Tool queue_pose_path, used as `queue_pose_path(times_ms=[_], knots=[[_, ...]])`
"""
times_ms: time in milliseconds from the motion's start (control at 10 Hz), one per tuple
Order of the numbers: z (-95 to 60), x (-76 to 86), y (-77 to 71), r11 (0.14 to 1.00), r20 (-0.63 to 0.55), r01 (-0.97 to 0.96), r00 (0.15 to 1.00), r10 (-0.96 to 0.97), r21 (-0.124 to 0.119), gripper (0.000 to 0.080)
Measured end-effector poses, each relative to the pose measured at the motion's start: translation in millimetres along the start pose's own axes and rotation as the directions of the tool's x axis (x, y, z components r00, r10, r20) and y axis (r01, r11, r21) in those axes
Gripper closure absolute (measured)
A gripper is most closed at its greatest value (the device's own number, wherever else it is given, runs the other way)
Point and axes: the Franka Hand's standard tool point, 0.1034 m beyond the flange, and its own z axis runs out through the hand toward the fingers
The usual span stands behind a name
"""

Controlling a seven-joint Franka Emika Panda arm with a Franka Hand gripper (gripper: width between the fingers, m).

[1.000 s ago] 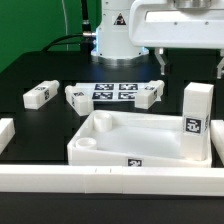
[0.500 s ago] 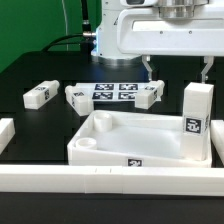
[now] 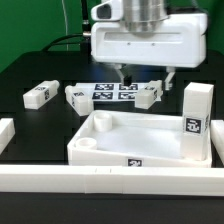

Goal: Assemble desk

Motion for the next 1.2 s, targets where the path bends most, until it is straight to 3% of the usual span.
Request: queue_pose_path(times_ms=[500, 800, 1000, 1200], knots=[[3.1, -2.8, 3.2, 1.0, -0.004, 0.002, 1.0, -0.002, -0.003, 0.015], [17.1, -20.0, 30.7, 0.999, 0.009, -0.032, 0.999, 0.033, -0.015, 0.015], [17.1, -20.5, 29.1, 0.999, 0.026, -0.032, 0.999, 0.032, -0.017, 0.015], [18.1, -26.9, 31.7, 0.999, 0.135, -0.021, 0.991, 0.025, -0.03, 0.015]])
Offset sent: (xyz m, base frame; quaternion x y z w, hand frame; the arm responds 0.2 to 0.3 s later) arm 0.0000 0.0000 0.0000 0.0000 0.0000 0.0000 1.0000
